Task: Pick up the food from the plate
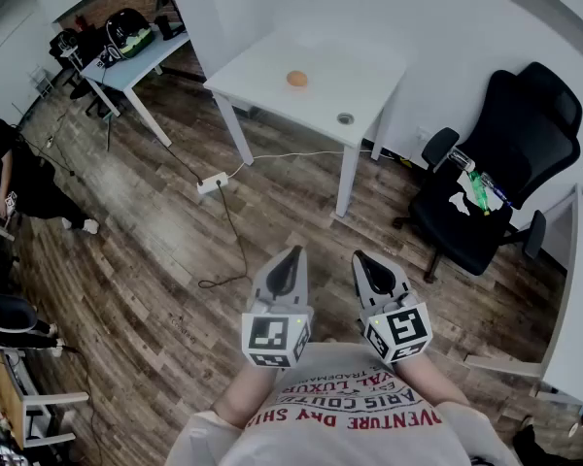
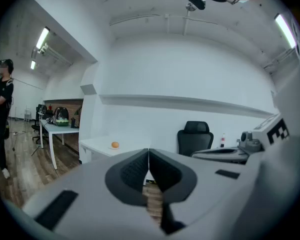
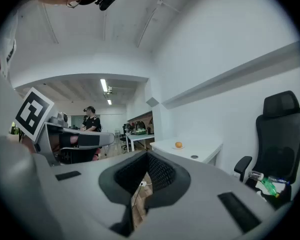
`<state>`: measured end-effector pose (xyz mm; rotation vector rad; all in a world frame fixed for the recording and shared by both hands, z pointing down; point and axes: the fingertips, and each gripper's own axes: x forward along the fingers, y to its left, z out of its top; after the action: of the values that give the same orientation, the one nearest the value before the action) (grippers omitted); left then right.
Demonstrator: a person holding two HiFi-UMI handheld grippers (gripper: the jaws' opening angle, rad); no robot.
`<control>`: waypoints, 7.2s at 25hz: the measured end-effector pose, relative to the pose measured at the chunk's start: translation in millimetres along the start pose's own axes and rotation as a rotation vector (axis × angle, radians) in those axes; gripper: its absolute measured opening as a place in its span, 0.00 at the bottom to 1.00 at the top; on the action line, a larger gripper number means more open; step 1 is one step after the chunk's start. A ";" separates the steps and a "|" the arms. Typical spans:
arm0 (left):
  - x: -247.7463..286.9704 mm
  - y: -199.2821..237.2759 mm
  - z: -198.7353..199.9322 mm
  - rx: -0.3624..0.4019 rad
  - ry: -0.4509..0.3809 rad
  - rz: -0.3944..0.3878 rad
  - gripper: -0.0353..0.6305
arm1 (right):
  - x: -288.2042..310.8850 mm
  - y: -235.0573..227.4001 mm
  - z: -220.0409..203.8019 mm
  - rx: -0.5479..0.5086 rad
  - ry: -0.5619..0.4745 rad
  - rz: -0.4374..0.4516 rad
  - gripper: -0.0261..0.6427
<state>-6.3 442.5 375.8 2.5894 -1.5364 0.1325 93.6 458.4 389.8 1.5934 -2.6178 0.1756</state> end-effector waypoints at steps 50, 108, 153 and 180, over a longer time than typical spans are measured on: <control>125.0 296.0 9.5 -0.111 0.079 -0.021 0.06 | 282.2 29.2 -11.5 0.096 0.151 -0.123 0.06; 719.7 427.3 51.3 0.077 0.323 -0.583 0.06 | 679.1 -331.8 30.2 0.314 0.142 -0.633 0.06; 765.8 341.0 -150.5 0.143 0.818 -0.516 0.78 | 646.7 -405.1 -94.9 0.434 0.434 -0.569 0.06; 797.5 361.1 71.2 0.189 0.199 -0.534 0.78 | 666.9 -418.3 50.5 0.228 0.125 -0.691 0.06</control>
<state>59.0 -431.0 440.6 2.9202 -0.7654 0.4783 158.9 -325.8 445.4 2.3559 -1.8638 0.5116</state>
